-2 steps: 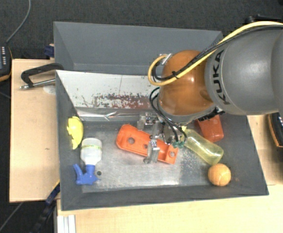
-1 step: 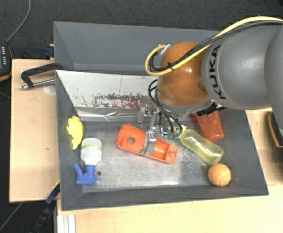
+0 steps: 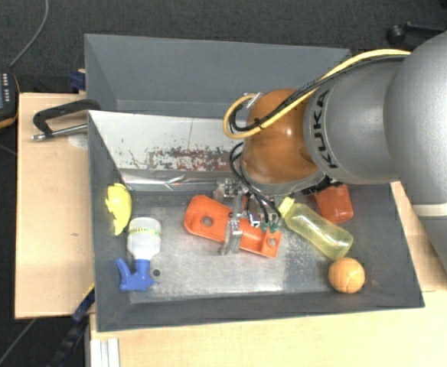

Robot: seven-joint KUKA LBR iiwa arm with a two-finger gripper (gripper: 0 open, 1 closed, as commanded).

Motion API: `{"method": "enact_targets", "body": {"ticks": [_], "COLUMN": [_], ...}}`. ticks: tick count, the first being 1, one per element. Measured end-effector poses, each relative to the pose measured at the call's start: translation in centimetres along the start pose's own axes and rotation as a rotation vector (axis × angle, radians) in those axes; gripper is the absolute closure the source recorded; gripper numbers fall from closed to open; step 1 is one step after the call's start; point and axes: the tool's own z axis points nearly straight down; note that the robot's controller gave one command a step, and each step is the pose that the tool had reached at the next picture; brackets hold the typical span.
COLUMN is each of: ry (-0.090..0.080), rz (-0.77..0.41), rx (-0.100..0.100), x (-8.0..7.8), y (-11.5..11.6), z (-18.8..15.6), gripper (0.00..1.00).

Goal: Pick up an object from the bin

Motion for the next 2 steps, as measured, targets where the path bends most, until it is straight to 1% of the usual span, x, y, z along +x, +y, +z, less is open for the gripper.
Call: {"method": "enact_targets", "body": {"ticks": [1, 2], "ry": [-0.009, -0.009], "rz": [0.210, 0.210], "rx": [-0.003, -0.003], "x": [0.29, 0.29], "y": [2.13, 2.13], "z": [0.18, 0.18], "gripper": [1.00, 1.00]}}
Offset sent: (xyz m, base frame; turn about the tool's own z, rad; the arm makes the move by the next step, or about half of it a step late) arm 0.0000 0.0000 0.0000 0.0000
